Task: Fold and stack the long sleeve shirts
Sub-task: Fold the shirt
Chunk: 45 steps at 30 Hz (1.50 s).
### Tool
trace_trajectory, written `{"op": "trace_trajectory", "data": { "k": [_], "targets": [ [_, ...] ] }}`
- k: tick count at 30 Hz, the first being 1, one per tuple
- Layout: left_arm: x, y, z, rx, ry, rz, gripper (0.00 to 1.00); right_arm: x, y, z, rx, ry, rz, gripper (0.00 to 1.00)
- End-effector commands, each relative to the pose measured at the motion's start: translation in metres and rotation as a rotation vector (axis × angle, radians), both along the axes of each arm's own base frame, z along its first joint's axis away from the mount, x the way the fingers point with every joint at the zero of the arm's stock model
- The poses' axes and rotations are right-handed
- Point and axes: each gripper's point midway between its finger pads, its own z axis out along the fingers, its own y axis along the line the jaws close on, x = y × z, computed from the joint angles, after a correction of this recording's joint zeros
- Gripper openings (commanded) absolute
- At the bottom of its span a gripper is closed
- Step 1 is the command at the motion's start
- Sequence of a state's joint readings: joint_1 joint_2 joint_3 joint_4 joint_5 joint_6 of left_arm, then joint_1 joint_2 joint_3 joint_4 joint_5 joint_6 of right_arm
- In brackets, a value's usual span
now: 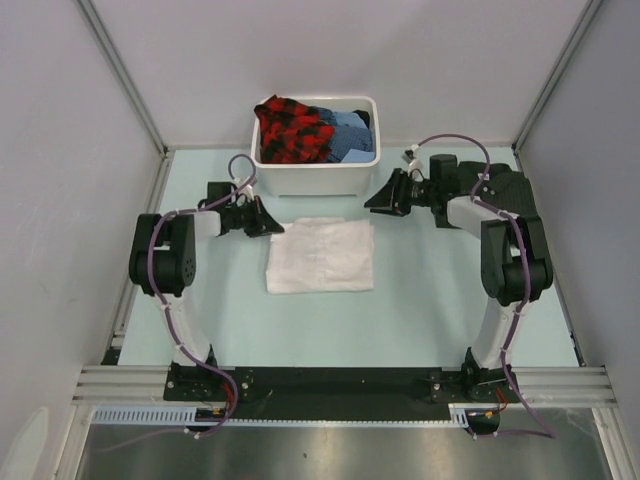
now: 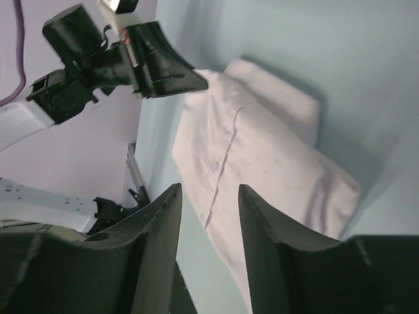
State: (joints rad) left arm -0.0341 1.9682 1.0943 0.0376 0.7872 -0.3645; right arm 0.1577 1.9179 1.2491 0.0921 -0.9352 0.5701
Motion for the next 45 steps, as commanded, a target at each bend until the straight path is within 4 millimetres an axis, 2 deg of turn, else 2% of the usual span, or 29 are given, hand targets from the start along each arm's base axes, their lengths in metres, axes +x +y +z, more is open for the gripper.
{"op": "trace_trajectory", "data": {
  "k": [1, 5, 6, 8, 9, 10, 12, 13, 14, 15, 16, 18, 21, 23, 24, 27, 30, 31, 32, 33, 37, 38, 39, 40, 41, 42, 43, 44, 45],
  "targets": [
    [0.017, 0.007, 0.001, 0.033, -0.025, 0.012, 0.02, -0.032, 0.034, 0.005, 0.051, 0.052, 0.079, 0.43],
    [0.012, 0.003, 0.005, 0.008, -0.027, -0.012, 0.16, -0.042, 0.040, -0.033, 0.025, 0.129, 0.060, 0.38],
    [0.011, 0.007, 0.008, 0.001, -0.030, -0.008, 0.28, -0.041, 0.036, -0.044, 0.009, 0.158, 0.048, 0.37],
    [0.001, 0.006, 0.029, -0.049, -0.064, -0.007, 0.38, -0.040, 0.028, -0.076, -0.041, 0.210, 0.023, 0.35],
    [0.004, 0.026, 0.039, -0.063, -0.095, 0.036, 0.46, -0.040, 0.025, -0.085, -0.057, 0.235, 0.015, 0.35],
    [-0.001, 0.028, 0.057, -0.081, -0.138, 0.033, 0.50, -0.041, 0.021, -0.098, -0.059, 0.274, 0.013, 0.34],
    [-0.014, 0.021, 0.079, -0.131, -0.160, -0.019, 0.59, -0.040, 0.020, -0.101, -0.067, 0.283, 0.015, 0.34],
    [-0.024, 0.016, 0.084, -0.148, -0.154, -0.040, 0.60, -0.039, 0.020, -0.103, -0.070, 0.275, 0.012, 0.34],
    [-0.032, 0.011, 0.100, -0.161, -0.185, -0.063, 0.61, -0.038, 0.022, -0.103, -0.068, 0.274, 0.013, 0.34],
    [-0.042, -0.002, 0.104, -0.183, -0.185, -0.113, 0.61, -0.034, 0.023, -0.100, -0.061, 0.270, 0.011, 0.34],
    [-0.050, -0.007, 0.103, -0.191, -0.181, -0.132, 0.61, -0.033, 0.024, -0.100, -0.059, 0.268, 0.014, 0.34],
    [-0.066, -0.035, 0.098, -0.213, -0.155, -0.202, 0.59, -0.031, 0.028, -0.099, -0.057, 0.263, 0.015, 0.34],
    [-0.064, -0.052, 0.076, -0.235, -0.099, -0.172, 0.56, -0.028, 0.028, -0.100, -0.063, 0.263, 0.014, 0.34],
    [-0.043, -0.053, 0.063, -0.246, -0.072, -0.078, 0.52, -0.025, 0.027, -0.098, -0.064, 0.262, 0.008, 0.33],
    [-0.035, -0.047, 0.043, -0.243, -0.028, -0.039, 0.50, -0.023, 0.026, -0.101, -0.069, 0.266, 0.000, 0.34],
    [-0.005, -0.022, 0.024, -0.246, 0.003, 0.124, 0.48, -0.022, 0.025, -0.106, -0.085, 0.274, -0.007, 0.33],
    [0.004, 0.001, -0.004, -0.246, 0.093, 0.248, 0.48, -0.025, 0.016, -0.117, -0.104, 0.303, -0.029, 0.33],
    [-0.002, 0.003, -0.013, -0.236, 0.126, 0.261, 0.47, -0.025, 0.015, -0.118, -0.101, 0.308, -0.032, 0.33],
    [-0.005, 0.003, -0.013, -0.231, 0.129, 0.261, 0.47, -0.026, 0.012, -0.116, -0.098, 0.297, -0.030, 0.34],
    [-0.001, 0.017, -0.006, -0.251, 0.092, 0.273, 0.50, -0.027, 0.011, -0.112, -0.089, 0.291, -0.026, 0.34],
    [-0.029, 0.004, 0.057, -0.354, -0.054, 0.130, 0.65, -0.018, 0.006, -0.050, 0.040, 0.173, -0.040, 0.44],
    [-0.036, -0.002, 0.084, -0.372, -0.110, 0.094, 0.66, -0.013, 0.011, -0.013, 0.100, 0.100, -0.046, 0.48],
    [-0.045, -0.008, 0.100, -0.392, -0.139, 0.046, 0.66, -0.019, 0.014, -0.004, 0.135, 0.105, -0.050, 0.50],
    [-0.051, -0.013, 0.106, -0.393, -0.152, 0.026, 0.64, -0.020, 0.018, 0.009, 0.167, 0.090, -0.057, 0.49],
    [-0.061, -0.026, 0.119, -0.395, -0.180, -0.016, 0.60, -0.024, 0.032, 0.032, 0.211, 0.009, -0.035, 0.45],
    [-0.062, -0.033, 0.120, -0.390, -0.180, -0.013, 0.49, -0.024, 0.038, 0.037, 0.246, 0.055, -0.065, 0.42],
    [-0.064, -0.040, 0.120, -0.398, -0.166, -0.013, 0.42, -0.033, 0.055, 0.042, 0.272, 0.041, -0.033, 0.32],
    [-0.070, -0.058, 0.114, -0.413, -0.137, -0.044, 0.27, -0.035, 0.064, 0.034, 0.290, 0.076, -0.027, 0.29],
    [-0.068, -0.068, 0.124, -0.443, -0.199, -0.068, 0.21, -0.037, 0.073, 0.033, 0.325, 0.124, -0.025, 0.24]
  ]
}}
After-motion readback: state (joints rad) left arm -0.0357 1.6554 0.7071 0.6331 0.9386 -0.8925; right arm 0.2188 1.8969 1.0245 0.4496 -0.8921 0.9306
